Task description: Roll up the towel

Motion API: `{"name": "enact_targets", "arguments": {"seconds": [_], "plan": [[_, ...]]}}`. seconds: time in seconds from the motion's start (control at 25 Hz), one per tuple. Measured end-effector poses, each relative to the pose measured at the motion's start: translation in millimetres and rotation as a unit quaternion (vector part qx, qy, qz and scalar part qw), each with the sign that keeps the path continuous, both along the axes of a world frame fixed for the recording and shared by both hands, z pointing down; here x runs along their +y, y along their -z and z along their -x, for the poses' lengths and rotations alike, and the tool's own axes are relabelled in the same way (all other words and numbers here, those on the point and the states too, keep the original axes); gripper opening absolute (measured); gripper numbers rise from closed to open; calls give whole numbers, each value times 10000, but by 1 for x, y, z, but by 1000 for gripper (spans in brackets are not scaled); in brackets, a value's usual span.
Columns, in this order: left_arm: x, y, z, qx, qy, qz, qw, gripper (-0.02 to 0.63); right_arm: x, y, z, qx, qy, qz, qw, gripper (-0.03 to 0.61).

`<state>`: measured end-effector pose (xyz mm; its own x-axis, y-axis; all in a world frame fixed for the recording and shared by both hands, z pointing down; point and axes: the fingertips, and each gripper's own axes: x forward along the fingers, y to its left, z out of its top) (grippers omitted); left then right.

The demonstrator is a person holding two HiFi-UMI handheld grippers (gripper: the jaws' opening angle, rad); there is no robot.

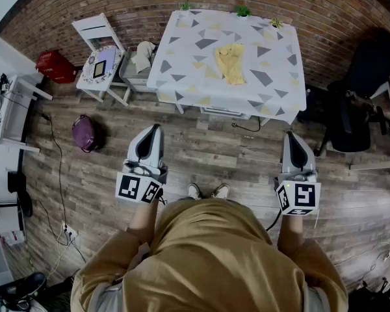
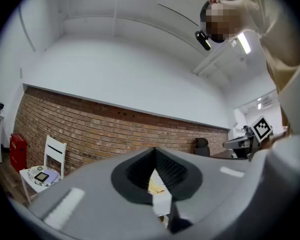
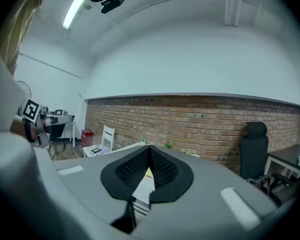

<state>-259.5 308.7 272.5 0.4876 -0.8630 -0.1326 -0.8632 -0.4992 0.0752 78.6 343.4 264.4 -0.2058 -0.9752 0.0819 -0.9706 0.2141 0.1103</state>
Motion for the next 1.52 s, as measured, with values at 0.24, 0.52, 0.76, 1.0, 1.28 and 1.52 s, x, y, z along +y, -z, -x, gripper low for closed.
{"name": "enact_targets", "arguments": {"seconds": [0.24, 0.52, 0.76, 1.0, 1.28, 1.52], "plan": [[0, -3, -10, 24, -84, -4, 10000, 60, 1, -7, 0, 2, 54, 80, 10000, 5], [2, 2, -21, 94, -236, -203, 9995, 61, -2, -12, 7, -42, 279, 150, 9995, 5], [4, -3, -29, 189, -410, -142, 9989, 76, 0, -5, 17, -367, 825, 66, 9959, 6], [-2, -10, -23, 221, -58, -7, 9997, 290, -2, -5, -7, -646, 818, 68, 9945, 210], [-7, -18, -6, 77, 285, 166, 9994, 576, 3, -14, -48, -303, 825, 255, 9958, 525], [-2, -37, 5, -368, 519, 348, 9974, 600, -4, -41, -43, -59, 944, 626, 9935, 538]]}}
